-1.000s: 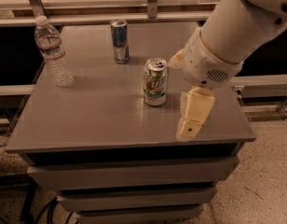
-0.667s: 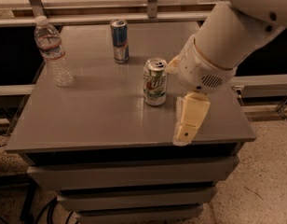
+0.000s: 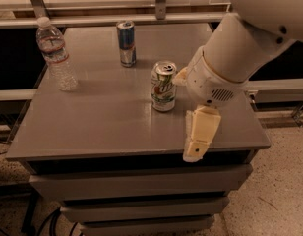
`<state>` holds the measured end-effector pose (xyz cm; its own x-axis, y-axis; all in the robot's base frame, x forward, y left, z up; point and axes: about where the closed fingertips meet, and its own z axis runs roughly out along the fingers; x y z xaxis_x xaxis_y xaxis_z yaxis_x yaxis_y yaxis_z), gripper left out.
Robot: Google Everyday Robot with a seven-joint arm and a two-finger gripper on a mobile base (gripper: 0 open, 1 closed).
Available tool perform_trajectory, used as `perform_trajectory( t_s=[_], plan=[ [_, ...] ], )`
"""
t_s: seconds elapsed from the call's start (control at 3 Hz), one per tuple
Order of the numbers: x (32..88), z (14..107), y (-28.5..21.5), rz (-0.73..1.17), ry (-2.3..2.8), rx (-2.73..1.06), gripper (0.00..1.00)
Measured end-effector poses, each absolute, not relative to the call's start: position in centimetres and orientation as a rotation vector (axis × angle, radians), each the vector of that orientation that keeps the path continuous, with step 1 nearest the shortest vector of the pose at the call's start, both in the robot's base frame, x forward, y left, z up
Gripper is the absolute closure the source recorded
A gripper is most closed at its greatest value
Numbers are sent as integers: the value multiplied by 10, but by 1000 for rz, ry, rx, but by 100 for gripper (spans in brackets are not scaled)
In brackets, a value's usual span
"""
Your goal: Knock 7up can over
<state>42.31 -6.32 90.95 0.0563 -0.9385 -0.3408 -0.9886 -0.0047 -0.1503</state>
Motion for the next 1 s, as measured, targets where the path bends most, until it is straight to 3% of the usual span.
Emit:
perform_trajectory(
  t_s=[1.0],
  plan=[
    [405,925,-52,206,1837,-2047,0]
  ],
)
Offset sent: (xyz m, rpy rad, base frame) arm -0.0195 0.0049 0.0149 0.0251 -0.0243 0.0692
